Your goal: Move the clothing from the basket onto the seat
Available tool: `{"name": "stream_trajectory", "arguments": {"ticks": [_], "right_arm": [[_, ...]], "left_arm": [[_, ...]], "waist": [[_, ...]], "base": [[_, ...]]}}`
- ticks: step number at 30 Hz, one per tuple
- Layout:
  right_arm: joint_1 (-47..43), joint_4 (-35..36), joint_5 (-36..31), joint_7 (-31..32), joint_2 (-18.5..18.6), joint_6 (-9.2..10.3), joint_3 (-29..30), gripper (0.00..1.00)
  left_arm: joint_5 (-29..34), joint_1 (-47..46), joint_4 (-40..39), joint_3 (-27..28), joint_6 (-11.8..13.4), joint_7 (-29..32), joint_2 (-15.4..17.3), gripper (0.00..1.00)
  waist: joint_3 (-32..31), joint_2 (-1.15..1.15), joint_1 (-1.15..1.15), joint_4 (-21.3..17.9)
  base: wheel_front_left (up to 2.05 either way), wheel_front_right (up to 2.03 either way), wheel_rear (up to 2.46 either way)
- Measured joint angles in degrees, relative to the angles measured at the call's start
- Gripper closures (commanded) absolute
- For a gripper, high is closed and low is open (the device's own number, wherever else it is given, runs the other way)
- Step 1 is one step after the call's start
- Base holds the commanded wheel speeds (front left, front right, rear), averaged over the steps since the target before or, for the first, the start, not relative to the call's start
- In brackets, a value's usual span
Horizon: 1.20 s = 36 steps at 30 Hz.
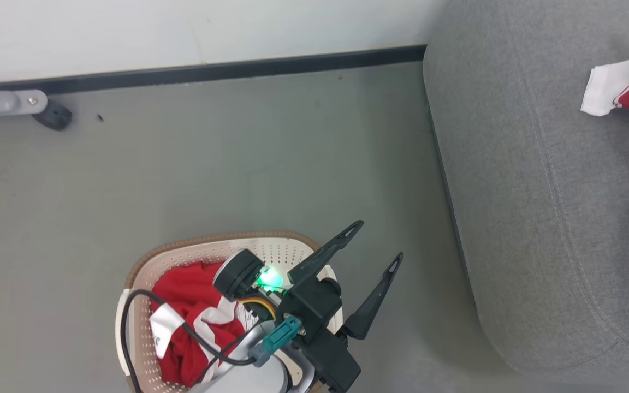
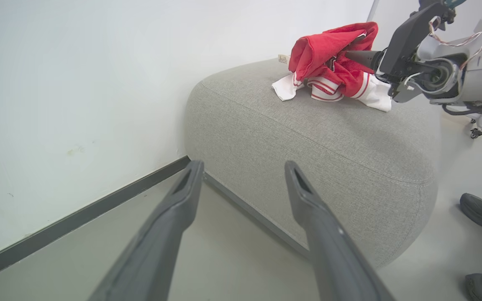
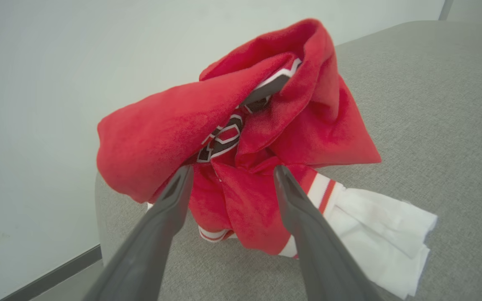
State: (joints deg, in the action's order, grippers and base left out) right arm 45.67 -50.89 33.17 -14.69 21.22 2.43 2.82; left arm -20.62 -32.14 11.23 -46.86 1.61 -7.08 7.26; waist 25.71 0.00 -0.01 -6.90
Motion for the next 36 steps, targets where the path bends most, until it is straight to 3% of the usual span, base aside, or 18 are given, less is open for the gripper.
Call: {"name": "stream_trajectory", "arguments": {"ticks": [13,21,36], "right_arm": [[-10.8,11.5,-5.8,0.0,-5.7,-2.02,-4.7,0.0],[-18.9,21.0,-10.2,0.0,-9.4,-3.23,-9.3,0.0],[-30.0,29.5,-14.6,0.0,-12.3,-4.03,-14.3,0.0]], "left_arm": [[-3.0,6.1,1.7,3.6,2.6,-3.2,0.0,0.0],[-4.5,11.0,1.6,10.2,5.0,-4.6,1.3,0.0],[-6.1,18.0,3.3,21.2,5.5,-6.2,1.9,0.0]], "waist": [[-7.1,-0.01,0.0,2.0],[-11.3,-0.01,0.0,4.0],[-15.7,-0.01,0.01,5.5]], "base": [[0.0,0.0,0.0],[0.0,0.0,0.0],[0.0,0.0,0.0]]}}
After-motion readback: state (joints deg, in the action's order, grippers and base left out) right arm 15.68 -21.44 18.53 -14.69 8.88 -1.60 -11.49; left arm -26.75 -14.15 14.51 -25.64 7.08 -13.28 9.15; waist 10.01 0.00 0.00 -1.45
